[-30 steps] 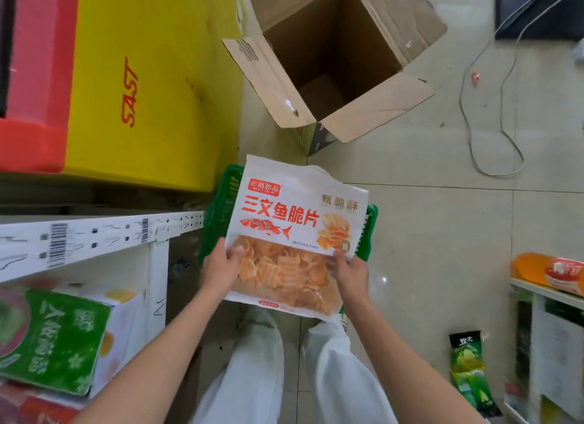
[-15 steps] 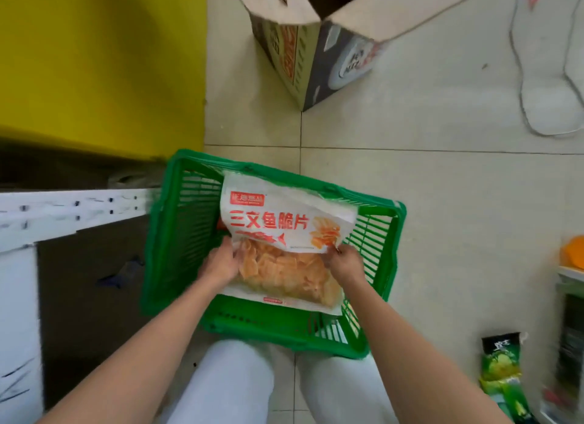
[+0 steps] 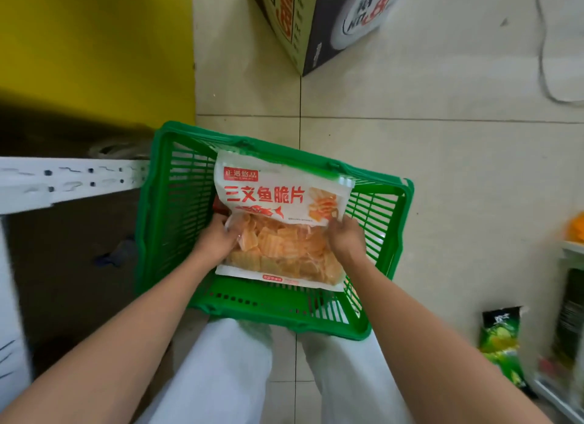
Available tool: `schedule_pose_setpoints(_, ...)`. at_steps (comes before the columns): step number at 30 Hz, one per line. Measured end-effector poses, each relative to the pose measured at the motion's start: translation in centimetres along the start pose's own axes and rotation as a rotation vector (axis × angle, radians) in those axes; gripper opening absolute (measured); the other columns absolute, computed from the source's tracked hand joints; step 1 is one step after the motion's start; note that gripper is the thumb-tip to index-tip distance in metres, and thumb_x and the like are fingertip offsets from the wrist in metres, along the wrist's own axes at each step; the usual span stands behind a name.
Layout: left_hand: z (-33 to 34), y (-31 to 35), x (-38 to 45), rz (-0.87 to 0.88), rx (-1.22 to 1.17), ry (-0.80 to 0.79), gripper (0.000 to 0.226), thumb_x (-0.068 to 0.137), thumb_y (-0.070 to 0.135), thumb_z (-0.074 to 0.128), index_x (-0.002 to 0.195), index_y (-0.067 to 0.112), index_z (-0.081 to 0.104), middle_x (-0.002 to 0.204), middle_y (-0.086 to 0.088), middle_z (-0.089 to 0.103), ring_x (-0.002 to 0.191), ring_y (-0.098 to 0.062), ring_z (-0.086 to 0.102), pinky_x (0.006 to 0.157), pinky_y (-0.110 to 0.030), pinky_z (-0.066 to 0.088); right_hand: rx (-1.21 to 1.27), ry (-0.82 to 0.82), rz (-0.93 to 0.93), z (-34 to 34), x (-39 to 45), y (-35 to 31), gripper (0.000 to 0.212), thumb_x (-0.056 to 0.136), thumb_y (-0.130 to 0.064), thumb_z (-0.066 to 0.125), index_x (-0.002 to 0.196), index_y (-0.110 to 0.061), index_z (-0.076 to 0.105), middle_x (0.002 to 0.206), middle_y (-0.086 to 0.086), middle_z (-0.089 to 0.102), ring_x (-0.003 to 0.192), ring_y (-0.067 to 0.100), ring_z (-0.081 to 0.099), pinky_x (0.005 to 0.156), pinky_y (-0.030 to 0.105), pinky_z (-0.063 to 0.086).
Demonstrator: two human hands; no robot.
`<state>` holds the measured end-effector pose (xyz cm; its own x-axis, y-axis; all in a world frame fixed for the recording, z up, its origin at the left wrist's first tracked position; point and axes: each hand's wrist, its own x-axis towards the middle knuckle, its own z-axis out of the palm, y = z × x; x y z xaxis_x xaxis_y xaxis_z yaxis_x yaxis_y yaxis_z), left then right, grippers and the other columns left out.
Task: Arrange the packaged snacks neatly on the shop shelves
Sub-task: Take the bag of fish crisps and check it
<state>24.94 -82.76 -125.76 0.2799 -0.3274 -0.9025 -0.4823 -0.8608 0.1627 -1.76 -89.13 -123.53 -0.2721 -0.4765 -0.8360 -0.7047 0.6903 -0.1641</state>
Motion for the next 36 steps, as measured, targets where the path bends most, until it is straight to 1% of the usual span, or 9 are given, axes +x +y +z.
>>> schedule_pose_setpoints(2,-1.2,0.7,-3.0,-0.017,0.128,0.040,0.058,0.103,0.052,0.052,0.148,0.016,0.043,0.134,-0.014,0.064,0.112,-0.034,0.065,0.093,-0.041,0.054,-0.024,0.032,0.017,-1.3,-3.0,0.0,0.008,0.104,-0.021,0.045,0.101,-0.020,0.052,0.094,0.006,0.068,0.078,0.028,0.065,0.066,0.037,0.052)
schedule_pose_setpoints(5,-3.6,2.9,-9.5,0.005,0.170,0.056,0.064,0.104,0.047,0.052,0.157,0.016,0.034,0.156,-0.016,0.048,0.138,-0.038,0.051,0.108,-0.046,0.046,-0.113,0.075,-0.037,-4.2,-9.1,-1.2,0.029,0.098,-0.020,0.052,0.126,-0.018,0.052,0.111,0.009,0.069,0.097,0.035,0.069,0.075,0.038,0.053)
schedule_pose_setpoints(8,-6.5,5.9,-17.7,0.091,0.180,0.030,0.059,0.105,0.044,0.047,0.158,0.021,0.034,0.160,-0.012,0.043,0.141,-0.035,0.047,0.110,-0.047,0.044,-0.262,0.080,-0.168,-8.9,-15.9,-3.6,0.040,0.094,-0.023,0.051,0.133,-0.017,0.052,0.126,0.011,0.065,0.110,0.034,0.064,0.089,0.047,0.057)
schedule_pose_setpoints(11,-9.8,8.9,-26.8,0.135,0.159,0.077,0.061,0.105,0.046,0.046,0.161,0.024,0.033,0.164,-0.004,0.040,0.145,-0.030,0.043,0.112,-0.048,0.043,-0.407,0.031,-0.340,-14.4,-22.8,-7.4,0.044,0.100,-0.027,0.047,0.142,-0.014,0.052,0.137,0.012,0.060,0.124,0.033,0.057,0.099,0.048,0.054)
schedule_pose_setpoints(18,-16.5,13.6,-46.3,0.158,0.064,0.342,0.062,0.109,0.046,0.039,0.164,0.022,0.026,0.172,-0.001,0.023,0.158,-0.024,0.022,0.125,-0.046,0.028,-0.772,-0.016,-0.811,-26.4,-37.5,-16.6,0.042,0.107,-0.036,0.041,0.138,-0.011,0.055,0.142,0.012,0.054,0.131,0.031,0.051,0.106,0.048,0.049)
schedule_pose_setpoints(24,-19.2,13.9,-63.3,0.143,0.016,0.606,0.060,0.109,0.046,0.038,0.162,0.020,0.029,0.167,-0.003,0.032,0.152,-0.027,0.030,0.119,-0.045,0.035,-0.943,-0.029,-1.167,-34.9,-50.7,-19.0,0.048,0.107,-0.035,0.040,0.148,-0.011,0.046,0.157,0.011,0.041,0.148,0.030,0.034,0.115,0.048,0.037)
schedule_pose_setpoints(26,-20.4,13.1,-68.4,0.160,0.012,0.704,0.059,0.108,0.044,0.039,0.161,0.019,0.031,0.166,-0.003,0.034,0.151,-0.026,0.031,0.120,-0.044,0.034,-0.952,-0.043,-1.232,-36.5,-54.4,-19.5,0.049,0.108,-0.034,0.039,0.150,-0.010,0.044,0.160,0.011,0.038,0.150,0.030,0.031,0.117,0.048,0.036)
schedule_pose_setpoints(30,-22.9,9.7,-78.8,0.169,0.020,0.901,0.061,0.109,0.040,0.040,0.164,0.015,0.027,0.171,-0.006,0.025,0.158,-0.025,0.020,0.127,-0.039,0.016,-0.793,-0.078,-1.412,-37.4,-63.3,-20.3,0.054,0.110,-0.032,0.040,0.160,-0.012,0.036,0.171,0.008,0.028,0.158,0.027,0.022,0.127,0.046,0.025)
schedule_pose_setpoints(36,-22.7,2.1,-94.4,0.182,0.026,1.303,0.058,0.104,0.035,0.051,0.158,0.016,0.040,0.166,-0.003,0.036,0.155,-0.023,0.029,0.124,-0.038,0.028,-0.393,0.024,-1.814,-37.2,-80.1,-16.6,0.044,0.104,-0.016,0.053,0.148,-0.013,0.059,0.154,0.004,0.055,0.142,0.025,0.051,0.115,0.038,0.041)
